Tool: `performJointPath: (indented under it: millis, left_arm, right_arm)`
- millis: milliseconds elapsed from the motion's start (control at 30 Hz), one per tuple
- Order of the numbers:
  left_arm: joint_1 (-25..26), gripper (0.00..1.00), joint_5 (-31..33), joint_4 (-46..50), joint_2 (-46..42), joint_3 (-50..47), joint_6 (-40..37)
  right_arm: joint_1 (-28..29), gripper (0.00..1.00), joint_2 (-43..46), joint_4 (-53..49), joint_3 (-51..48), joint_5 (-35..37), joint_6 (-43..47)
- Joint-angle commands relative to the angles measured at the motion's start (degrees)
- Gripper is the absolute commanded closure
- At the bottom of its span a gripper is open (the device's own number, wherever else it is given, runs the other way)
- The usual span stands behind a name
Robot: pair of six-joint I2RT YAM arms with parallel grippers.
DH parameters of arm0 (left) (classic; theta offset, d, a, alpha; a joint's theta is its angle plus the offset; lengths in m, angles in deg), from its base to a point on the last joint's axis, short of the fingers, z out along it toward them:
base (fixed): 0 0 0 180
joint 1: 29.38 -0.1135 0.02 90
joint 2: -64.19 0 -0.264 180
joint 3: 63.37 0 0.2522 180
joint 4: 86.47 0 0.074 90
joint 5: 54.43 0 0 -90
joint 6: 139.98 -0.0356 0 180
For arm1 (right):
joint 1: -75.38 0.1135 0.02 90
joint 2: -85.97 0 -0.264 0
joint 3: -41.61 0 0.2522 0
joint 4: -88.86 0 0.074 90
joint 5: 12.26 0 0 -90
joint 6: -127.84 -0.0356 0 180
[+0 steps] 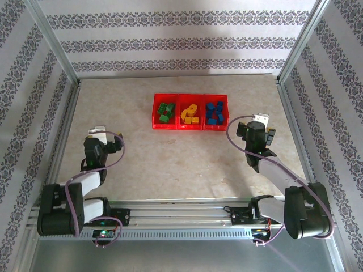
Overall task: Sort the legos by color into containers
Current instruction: Reset both arms
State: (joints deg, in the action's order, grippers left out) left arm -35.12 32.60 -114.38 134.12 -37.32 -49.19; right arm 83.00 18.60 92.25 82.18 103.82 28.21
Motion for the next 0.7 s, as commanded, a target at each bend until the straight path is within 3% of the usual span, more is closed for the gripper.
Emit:
performJointPath:
  millis: [0, 233, 400, 667]
  left_arm:
    - [1.96, 0.0, 2.64, -9.37, 3.16, 0.98, -4.12]
    - [2.84, 0.0, 3.25, -8.31, 4.73, 2.57, -4.75]
    - [2.84, 0.0, 3.36, -13.07, 3.32, -0.58, -4.41]
    - [2.84, 0.0, 2.89, -11.9, 3.68, 0.16, -4.49]
  right_arm:
    - [-0.57, 0.02, -0.47, 5.17, -1.59, -1.38, 0.93]
    - [-1.66, 0.02, 0.92, 11.36, -5.29, -3.81, 2.75]
    - [-2.82, 0.02, 1.32, 17.22, -8.87, -6.43, 4.65]
    - [-6.77, 0.02, -5.01, 31.38, -11.78, -14.35, 4.65]
